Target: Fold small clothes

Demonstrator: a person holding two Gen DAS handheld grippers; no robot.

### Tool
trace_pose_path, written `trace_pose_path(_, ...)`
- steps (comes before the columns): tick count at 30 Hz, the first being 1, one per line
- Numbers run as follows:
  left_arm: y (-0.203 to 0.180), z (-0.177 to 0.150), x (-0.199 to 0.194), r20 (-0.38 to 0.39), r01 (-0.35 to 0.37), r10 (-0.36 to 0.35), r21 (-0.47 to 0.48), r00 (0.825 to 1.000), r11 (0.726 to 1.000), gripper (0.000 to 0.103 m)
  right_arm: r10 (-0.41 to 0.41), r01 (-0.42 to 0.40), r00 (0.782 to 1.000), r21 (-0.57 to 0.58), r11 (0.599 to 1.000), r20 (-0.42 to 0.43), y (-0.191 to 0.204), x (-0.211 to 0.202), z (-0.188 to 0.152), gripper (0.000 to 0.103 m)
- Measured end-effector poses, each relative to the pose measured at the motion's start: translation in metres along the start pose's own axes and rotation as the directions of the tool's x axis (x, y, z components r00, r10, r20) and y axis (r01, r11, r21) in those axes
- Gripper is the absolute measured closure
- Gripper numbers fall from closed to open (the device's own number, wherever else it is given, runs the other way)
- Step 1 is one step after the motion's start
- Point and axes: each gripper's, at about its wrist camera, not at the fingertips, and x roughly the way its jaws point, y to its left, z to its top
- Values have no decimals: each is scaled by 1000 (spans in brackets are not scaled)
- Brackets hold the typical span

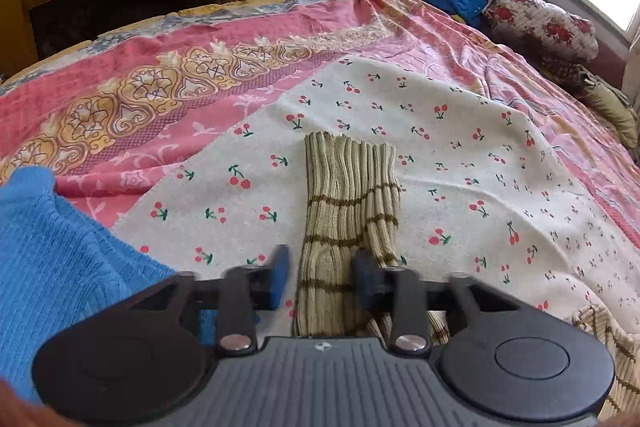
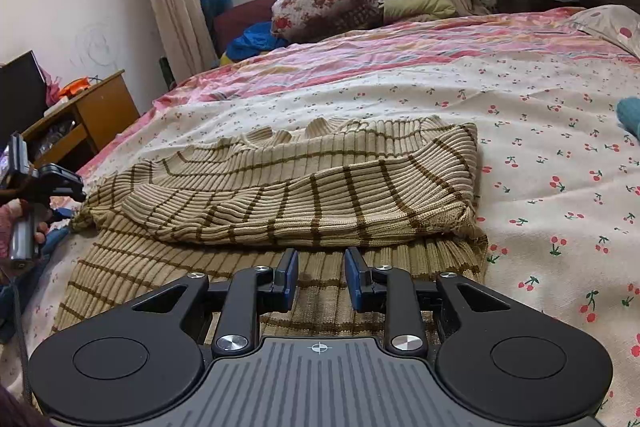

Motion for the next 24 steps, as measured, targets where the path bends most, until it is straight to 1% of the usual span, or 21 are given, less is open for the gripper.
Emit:
trace_pose_path(1,0,0,-3,-5,16,-16,-4,1000,1000,85,1,-1,1000,1,1000,3,0,-1,1,76)
trace_pose_path(4,0,1,-17,-4,36,-36,-12,999,999,86,8,-8,1000,18,1000,12,-3,-5,4,76)
trace_pose_path(5,0,2,-25,0,60,-60,-25,998,998,86,10,-11,1000,29,1000,17,-4,-8,6,76)
trace_pose_path(7,0,4,-43,17,130,-129,-52,991,990,86,17,-19,999,45,999,29,-6,-13,9,76)
trace_pose_path(8,-3,4,-55,28,163,-161,-51,987,985,86,21,-22,999,50,998,38,-7,-16,10,76)
trace_pose_path(9,-8,3,-69,36,200,-199,-35,979,979,86,22,-25,999,53,998,47,-7,-19,12,76)
trace_pose_path(10,-15,1,-83,39,249,-249,-11,968,968,86,25,-28,998,54,998,57,-7,-22,14,76)
trace_pose_path(12,-36,-12,-114,22,357,-359,56,933,932,86,33,-38,997,61,997,71,-6,-27,17,76)
trace_pose_path(13,-49,-22,-130,6,404,-406,104,914,909,86,40,-45,996,67,997,77,-7,-30,18,76)
trace_pose_path(14,-63,-34,-146,-14,451,-455,159,891,878,86,44,-50,996,72,996,78,-7,-32,20,76)
trace_pose_path(15,-77,-50,-161,-42,497,-501,219,864,839,86,47,-53,996,76,996,78,-7,-34,21,76)
trace_pose_path(16,-90,-68,-173,-73,531,-534,279,842,800,86,50,-56,996,80,995,79,-8,-36,23,76)
trace_pose_path(17,-102,-84,-183,-102,548,-549,334,830,767,86,50,-57,995,82,995,82,-8,-38,25,76)
trace_pose_path(18,-114,-105,-191,-136,557,-553,397,822,729,85,48,-55,995,84,995,83,-8,-39,26,76)
trace_pose_path(19,-122,-120,-195,-160,550,-541,443,825,708,84,45,-52,996,86,995,81,-8,-41,27,76)
trace_pose_path(20,-129,-137,-197,-185,534,-516,493,836,687,83,44,-51,996,89,995,76,-9,-42,29,76)
trace_pose_path(21,-133,-152,-198,-209,523,-493,523,845,674,82,45,-51,997,92,994,70,-10,-43,29,76)
trace_pose_path(22,-134,-163,-197,-234,517,-471,536,851,668,81,43,-50,997,97,994,66,-11,-44,29,76)
trace_pose_path(24,-128,-177,-198,-269,517,-444,524,855,677,80,50,-55,998,110,992,44,-14,-44,30,76)
